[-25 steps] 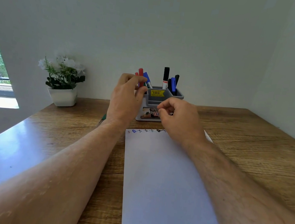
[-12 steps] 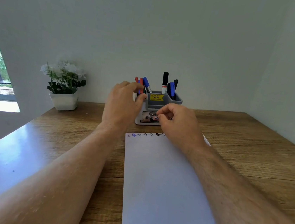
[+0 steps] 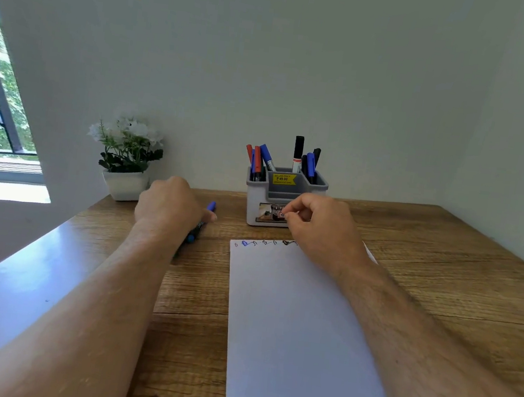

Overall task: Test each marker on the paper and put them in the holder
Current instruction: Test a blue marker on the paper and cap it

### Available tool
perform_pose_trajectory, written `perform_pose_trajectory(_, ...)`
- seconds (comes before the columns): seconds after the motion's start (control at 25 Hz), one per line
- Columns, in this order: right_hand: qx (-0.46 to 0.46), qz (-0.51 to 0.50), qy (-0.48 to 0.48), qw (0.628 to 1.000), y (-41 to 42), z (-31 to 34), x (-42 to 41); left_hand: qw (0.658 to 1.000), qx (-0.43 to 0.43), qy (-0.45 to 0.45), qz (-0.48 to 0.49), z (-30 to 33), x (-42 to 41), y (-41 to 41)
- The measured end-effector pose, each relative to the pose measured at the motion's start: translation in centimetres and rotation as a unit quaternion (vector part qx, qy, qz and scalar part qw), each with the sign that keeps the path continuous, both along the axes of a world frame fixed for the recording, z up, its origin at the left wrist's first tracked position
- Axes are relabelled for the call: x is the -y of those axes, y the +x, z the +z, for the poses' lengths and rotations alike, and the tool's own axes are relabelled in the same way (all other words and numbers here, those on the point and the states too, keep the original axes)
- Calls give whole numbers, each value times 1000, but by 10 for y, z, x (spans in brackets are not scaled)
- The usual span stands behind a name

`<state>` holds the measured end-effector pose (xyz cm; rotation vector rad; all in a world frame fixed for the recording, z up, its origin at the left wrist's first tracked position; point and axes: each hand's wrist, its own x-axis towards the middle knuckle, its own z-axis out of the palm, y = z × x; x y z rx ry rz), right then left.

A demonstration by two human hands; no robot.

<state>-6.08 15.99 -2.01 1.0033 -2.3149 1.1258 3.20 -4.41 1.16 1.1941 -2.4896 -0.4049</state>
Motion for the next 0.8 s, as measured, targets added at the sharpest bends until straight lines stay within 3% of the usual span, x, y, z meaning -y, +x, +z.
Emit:
perform_pose_trajectory(0.56,13,-1,14,1000,2,1,1,995,48,-85,12,-13,-18,-16)
perform_pose_trajectory(0.64,14,-3,13,1000,2,1,1,997,0,-74,10,-10,-22,-14)
perform_pose_trajectory(0.8,14,-5,6,1000,2,2,1,983,-177,-24,-47,2,-38,-10)
